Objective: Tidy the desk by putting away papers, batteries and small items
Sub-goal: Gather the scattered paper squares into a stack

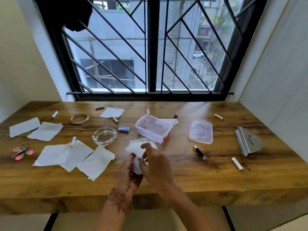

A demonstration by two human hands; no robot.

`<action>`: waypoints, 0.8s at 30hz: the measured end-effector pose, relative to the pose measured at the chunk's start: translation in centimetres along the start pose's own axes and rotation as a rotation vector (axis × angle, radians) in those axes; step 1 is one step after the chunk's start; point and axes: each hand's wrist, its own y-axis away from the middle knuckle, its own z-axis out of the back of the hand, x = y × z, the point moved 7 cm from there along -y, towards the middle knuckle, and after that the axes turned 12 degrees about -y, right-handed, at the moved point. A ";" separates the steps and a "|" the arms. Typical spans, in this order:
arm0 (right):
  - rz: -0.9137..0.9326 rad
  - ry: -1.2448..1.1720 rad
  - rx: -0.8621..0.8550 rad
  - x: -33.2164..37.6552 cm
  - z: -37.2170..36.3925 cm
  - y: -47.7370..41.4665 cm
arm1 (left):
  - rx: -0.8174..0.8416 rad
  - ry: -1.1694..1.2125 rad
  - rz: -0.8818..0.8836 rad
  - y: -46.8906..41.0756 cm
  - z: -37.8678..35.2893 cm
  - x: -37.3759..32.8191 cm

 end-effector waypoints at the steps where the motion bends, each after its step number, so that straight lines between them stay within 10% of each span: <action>1: -0.010 -0.020 0.017 0.1 -1.0 0.0 | -0.008 -0.012 0.007 -0.1 0.3 -0.3; 11: -0.193 -0.308 0.027 -2.0 -5.4 -2.9 | -0.071 -0.109 0.108 -2.8 4.4 -4.9; 24: -0.320 0.111 0.086 -11.2 -9.4 -3.7 | -0.123 -0.047 0.109 -5.3 10.3 -10.8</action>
